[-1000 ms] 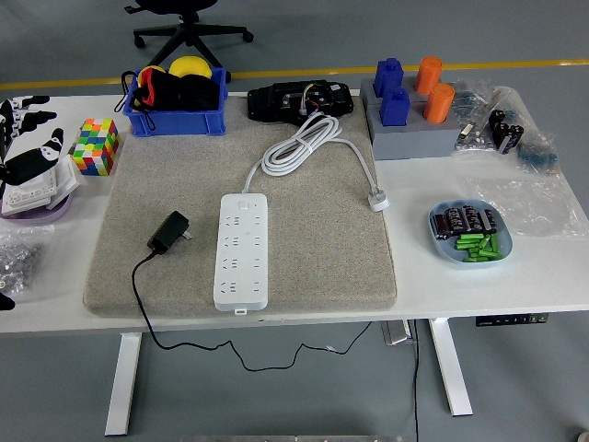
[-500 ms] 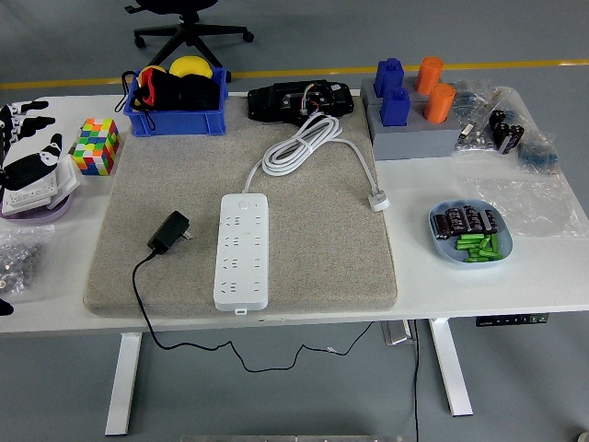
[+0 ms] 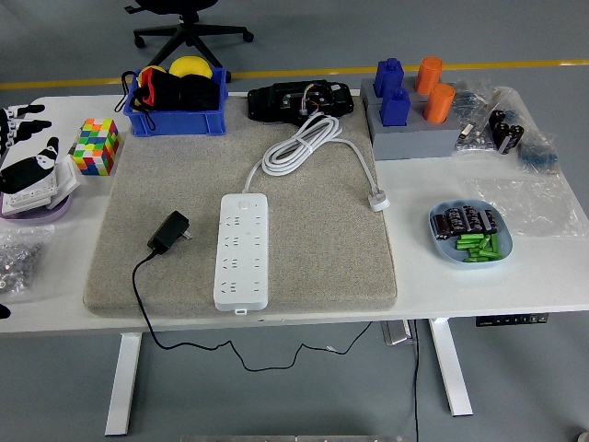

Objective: Pull the plug out,throw it away,press the button

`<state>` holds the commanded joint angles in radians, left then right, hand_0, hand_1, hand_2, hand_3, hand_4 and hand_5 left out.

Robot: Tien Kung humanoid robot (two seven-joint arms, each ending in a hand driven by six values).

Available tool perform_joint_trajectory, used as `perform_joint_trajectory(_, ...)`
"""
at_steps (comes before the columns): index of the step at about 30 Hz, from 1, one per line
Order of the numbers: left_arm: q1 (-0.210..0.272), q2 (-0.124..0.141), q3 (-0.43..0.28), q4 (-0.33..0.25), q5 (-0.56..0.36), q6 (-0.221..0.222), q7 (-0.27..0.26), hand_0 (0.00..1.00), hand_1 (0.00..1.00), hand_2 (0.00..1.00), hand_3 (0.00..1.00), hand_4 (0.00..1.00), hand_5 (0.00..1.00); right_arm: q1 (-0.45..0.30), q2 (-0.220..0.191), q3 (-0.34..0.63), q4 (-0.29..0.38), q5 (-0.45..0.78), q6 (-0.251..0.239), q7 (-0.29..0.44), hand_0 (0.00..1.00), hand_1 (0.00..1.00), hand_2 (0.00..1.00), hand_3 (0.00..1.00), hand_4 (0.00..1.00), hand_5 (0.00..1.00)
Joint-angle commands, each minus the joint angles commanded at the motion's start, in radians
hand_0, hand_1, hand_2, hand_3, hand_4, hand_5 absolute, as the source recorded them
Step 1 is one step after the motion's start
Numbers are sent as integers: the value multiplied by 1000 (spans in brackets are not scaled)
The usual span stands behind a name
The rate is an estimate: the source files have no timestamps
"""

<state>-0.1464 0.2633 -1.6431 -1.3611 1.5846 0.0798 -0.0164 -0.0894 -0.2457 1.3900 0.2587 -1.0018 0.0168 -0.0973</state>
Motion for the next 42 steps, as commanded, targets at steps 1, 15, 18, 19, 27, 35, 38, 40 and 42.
perform_joint_trajectory(1,1,0,0,0,0,0,0,775,742,671,756,613,2,0,0,-1,0,0,0,0,729,690,668,661,757,627)
perform_joint_trajectory(15,1,6,-2,1,1,2,-2,776,740,671,756,615,2,6,-7,-12,-2,6,-2,3,729,690,668,663,757,626)
perform_joint_trajectory(18,2,7,-3,0,2,2,-1,775,739,670,755,613,2,3,-8,-12,-2,6,-1,3,729,689,668,664,756,626)
perform_joint_trajectory(19,3,7,-2,0,3,2,-1,775,739,670,755,613,2,2,-7,-11,-3,6,-2,3,729,689,668,664,756,626)
perform_joint_trajectory(27,10,5,-7,-11,0,4,-3,774,738,671,754,612,2,7,-5,-10,-1,3,-2,5,728,688,667,665,758,627)
perform_joint_trajectory(35,9,7,-22,-13,5,4,-3,774,737,670,753,610,2,12,-10,-13,-4,5,-2,5,729,688,667,664,757,627)
perform_joint_trajectory(38,9,8,-22,-15,7,5,-3,774,737,670,753,610,2,12,-10,-12,-5,5,-4,5,729,688,667,664,757,627)
perform_joint_trajectory(40,10,9,-24,-17,7,5,-4,774,737,670,753,610,2,13,-9,-11,-5,5,-6,6,729,688,667,664,757,627)
perform_joint_trajectory(42,11,9,-26,-18,8,5,-3,773,736,671,753,609,2,14,-9,-11,-4,5,-6,6,729,688,667,663,757,627)
